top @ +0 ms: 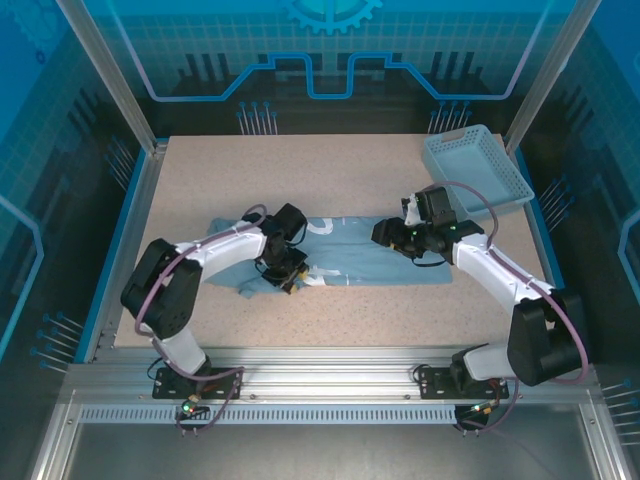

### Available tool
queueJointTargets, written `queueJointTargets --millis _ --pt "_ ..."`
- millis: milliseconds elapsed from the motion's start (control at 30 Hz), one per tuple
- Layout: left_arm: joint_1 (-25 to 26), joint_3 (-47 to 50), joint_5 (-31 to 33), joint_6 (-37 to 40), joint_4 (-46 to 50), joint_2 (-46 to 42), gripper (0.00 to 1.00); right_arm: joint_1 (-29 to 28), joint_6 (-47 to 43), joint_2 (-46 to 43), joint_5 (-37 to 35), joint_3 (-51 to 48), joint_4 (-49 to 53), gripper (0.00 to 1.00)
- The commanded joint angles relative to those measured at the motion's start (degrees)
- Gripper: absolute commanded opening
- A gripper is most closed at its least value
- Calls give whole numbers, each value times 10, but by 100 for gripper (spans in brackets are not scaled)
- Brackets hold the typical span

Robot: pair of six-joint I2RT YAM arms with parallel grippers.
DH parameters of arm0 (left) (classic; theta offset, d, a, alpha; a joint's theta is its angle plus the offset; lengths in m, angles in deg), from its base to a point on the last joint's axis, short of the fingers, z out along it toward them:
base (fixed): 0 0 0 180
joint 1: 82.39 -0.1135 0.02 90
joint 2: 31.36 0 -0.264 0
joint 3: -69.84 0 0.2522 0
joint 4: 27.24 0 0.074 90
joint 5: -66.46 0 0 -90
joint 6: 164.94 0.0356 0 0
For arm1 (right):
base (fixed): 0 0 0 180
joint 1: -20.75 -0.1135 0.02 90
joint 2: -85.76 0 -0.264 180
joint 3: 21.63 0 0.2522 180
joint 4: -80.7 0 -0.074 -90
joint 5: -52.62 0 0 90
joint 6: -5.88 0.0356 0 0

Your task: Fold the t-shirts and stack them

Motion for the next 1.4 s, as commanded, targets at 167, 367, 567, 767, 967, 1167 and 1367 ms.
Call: queueJointTargets --millis 167,367,567,767,967,1167,1367 --pt "-82 21 54 83 10 -100 26 -2 9 -11 16 -10 -8 57" --pt "-114 -13 58 196 40 -10 27 -17 11 -11 20 3 -3 57" --pt "-93 22 11 212 -4 27 26 -30 20 -19 18 -2 -7 57" --pt "-43 45 -4 176 -9 29 24 -31 22 -18 17 -5 -11 57" --pt "-29 71 -48 143 -50 26 22 -31 23 -13 19 -5 -17 57" --pt "-74 94 -45 149 -67 -81 28 -31 17 -19 21 -10 -16 57" --pt "-224 135 -21 227 -18 -153 28 -32 16 -18 25 -13 -20 57"
